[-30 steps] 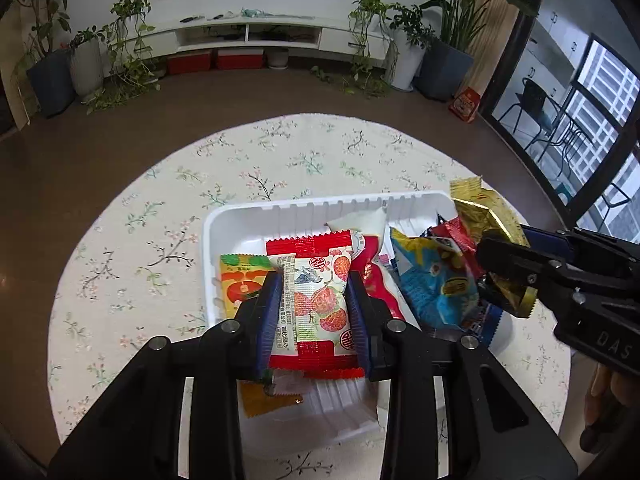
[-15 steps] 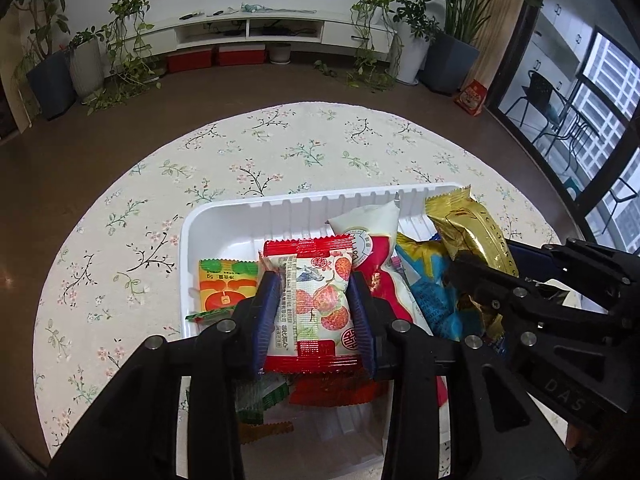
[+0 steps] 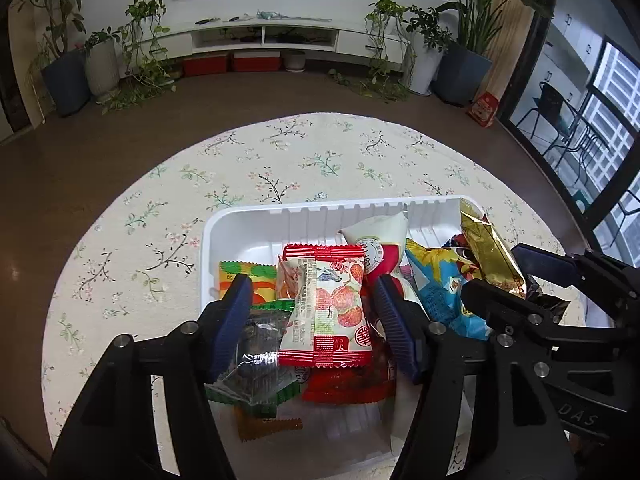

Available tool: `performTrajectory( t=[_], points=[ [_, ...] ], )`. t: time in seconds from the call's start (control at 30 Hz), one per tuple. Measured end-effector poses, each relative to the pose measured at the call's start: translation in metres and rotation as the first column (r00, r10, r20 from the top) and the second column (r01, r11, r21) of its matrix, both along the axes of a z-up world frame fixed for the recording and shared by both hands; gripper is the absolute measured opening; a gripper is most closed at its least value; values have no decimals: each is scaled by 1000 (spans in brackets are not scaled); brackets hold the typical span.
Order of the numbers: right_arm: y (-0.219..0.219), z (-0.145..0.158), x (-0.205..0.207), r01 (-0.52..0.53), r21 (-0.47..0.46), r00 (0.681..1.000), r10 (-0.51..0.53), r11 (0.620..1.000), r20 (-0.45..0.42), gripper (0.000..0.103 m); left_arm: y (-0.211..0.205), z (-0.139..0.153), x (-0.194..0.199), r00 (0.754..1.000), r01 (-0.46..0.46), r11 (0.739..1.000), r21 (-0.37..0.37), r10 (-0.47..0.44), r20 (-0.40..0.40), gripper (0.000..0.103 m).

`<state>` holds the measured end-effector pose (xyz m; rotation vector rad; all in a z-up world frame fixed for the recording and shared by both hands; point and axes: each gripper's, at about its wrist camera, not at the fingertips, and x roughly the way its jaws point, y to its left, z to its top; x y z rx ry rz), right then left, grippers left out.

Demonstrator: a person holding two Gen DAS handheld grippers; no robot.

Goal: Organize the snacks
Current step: 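Open both tools over the tray and lift them away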

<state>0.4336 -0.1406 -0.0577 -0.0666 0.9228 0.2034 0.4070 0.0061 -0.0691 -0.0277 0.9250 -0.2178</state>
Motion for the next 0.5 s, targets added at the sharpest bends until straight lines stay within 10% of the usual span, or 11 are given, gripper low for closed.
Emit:
performTrajectory(
  t=[0.3,0.5],
  points=[
    [-13,22,-22,14,66,999,-16,998,39,69,8,35,-44,996,-27,999,26,25,90,79],
    [-50,49,-59,-11,398,998,-17,917,67,97,32,64,-101,981,-71,997,-38,77,178,103]
  ],
)
